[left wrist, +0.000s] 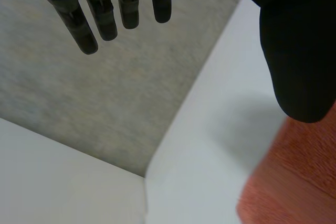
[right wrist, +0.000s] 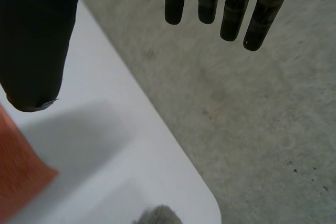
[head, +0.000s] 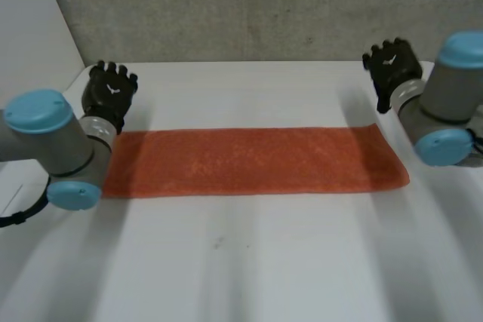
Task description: Fold the laundry.
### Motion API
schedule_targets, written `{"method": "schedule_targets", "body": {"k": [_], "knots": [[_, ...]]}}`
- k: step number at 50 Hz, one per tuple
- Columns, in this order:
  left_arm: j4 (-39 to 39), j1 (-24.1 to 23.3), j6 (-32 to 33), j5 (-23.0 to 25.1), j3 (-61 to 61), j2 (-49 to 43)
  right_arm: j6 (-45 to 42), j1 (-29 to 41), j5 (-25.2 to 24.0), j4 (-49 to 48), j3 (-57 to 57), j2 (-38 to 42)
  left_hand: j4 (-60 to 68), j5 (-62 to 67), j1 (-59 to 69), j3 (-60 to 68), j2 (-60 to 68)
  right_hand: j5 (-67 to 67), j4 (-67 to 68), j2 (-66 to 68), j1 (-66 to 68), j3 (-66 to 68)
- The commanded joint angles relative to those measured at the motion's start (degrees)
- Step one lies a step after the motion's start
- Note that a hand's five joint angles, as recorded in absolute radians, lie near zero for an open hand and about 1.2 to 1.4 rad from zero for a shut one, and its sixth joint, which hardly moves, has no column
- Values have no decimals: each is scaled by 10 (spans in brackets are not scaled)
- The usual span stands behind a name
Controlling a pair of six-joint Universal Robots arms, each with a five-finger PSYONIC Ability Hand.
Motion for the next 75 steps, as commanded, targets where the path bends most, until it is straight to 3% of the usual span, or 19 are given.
{"method": "schedule_targets", "body": {"k": [1, 8, 14, 21, 29, 31, 34, 42, 50, 59, 62, 69, 75], "knots": [[5, 2, -17, 1, -136, 155, 86, -14, -55, 33, 220, -210, -15, -27, -10, -19, -15, -37, -31, -25, -14, -23], [3, -3, -112, 4, -247, 230, 87, -53, -110, 79, 357, -239, -15, -27, -10, -19, -15, -6, 0, 6, 17, 8], [0, -4, -186, 6, -286, 236, 82, -72, -131, 31, 438, -228, -15, -27, -10, -19, -15, 109, 115, 120, 131, 123], [1, -3, -193, 7, -290, 225, 78, -94, -133, -71, 450, -168, -15, -27, -10, -19, -15, 233, 239, 245, 256, 247], [1, -1, -194, 7, -293, 225, 66, -102, -134, -81, 441, -149, -15, -27, -10, -19, -15, 383, 389, 394, 405, 397], [1, -1, -194, 6, -293, 225, 59, -102, -133, -81, 434, -143, -15, -27, -10, -19, -15, 548, 554, 560, 571, 562], [1, -1, -194, 6, -293, 225, 54, -105, -134, -80, 430, -135, -15, -27, -10, -19, -15, 655, 661, 667, 678, 669], [0, 3, -196, 6, -294, 227, 51, -134, -128, -72, 437, -155, -15, -27, -10, -19, -15, 663, 669, 675, 686, 677], [-1, 3, -197, 4, -294, 231, 36, -211, -134, -55, 484, -249, -15, -27, -10, -19, -15, 663, 669, 675, 686, 677], [-9, 2, -197, 3, -294, 235, -114, -311, -121, -51, 500, -284, -15, -27, -10, -19, -15, 663, 669, 675, 686, 677], [-9, 2, -197, 3, -294, 235, -112, -293, -120, -50, 490, -303, -15, -27, -10, -19, -15, 663, 669, 675, 686, 677], [-11, 2, -198, 3, -295, 244, -31, -120, -123, -57, 404, -335, -15, -27, -10, -19, -15, 663, 669, 675, 686, 677], [-12, 10, -198, 4, -303, 262, -30, 82, -130, -86, 282, -243, -15, -27, -10, -19, -15, 663, 669, 675, 686, 677]]}}
